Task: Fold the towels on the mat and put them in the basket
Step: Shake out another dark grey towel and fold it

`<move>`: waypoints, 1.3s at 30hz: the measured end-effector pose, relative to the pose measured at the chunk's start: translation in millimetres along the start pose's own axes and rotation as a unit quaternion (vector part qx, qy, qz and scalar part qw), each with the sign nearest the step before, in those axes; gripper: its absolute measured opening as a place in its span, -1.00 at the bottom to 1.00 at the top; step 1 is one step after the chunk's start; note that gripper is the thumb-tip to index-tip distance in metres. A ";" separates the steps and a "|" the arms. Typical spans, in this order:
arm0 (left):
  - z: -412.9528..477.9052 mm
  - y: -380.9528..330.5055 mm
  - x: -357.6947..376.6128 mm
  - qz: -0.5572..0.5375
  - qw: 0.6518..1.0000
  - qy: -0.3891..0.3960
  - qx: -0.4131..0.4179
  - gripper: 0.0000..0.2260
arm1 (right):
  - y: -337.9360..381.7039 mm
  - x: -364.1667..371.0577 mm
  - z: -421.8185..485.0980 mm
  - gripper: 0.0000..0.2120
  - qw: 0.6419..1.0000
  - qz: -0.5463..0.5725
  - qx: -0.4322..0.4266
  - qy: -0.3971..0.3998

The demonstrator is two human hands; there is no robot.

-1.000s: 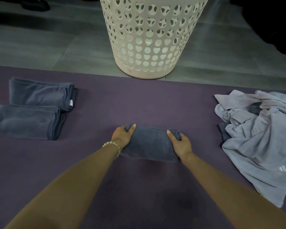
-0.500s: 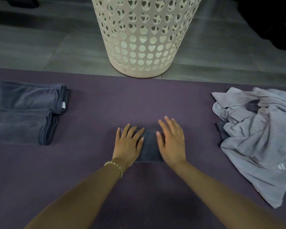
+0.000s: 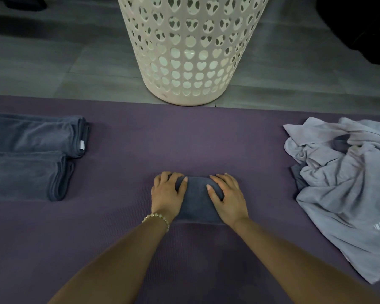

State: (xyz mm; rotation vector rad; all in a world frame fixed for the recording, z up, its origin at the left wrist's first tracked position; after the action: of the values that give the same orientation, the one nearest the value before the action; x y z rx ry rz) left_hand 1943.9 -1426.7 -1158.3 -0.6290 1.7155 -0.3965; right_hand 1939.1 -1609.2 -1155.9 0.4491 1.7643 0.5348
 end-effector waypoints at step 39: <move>-23.8 122.2 -241.2 -0.476 0.833 0.199 -0.198 -0.59 | 200.5 28.6 30.3 -0.59 0.781 0.516 0.171 0.307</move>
State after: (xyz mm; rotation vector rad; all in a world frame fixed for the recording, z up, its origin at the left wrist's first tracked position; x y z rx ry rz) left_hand 1932.5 -1186.0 -1033.5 -1.8331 1.7734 -0.9228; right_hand 1966.1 -1424.9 -1070.8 1.7103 2.1319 1.2298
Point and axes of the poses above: each hand's wrist, its own z-axis towards the middle knuckle, its own x-axis out of the palm, y = z × x, the point moved 4 cm from there along z, towards the middle knuckle, and after that the axes turned 5 degrees about y, right-handed, at the moved point
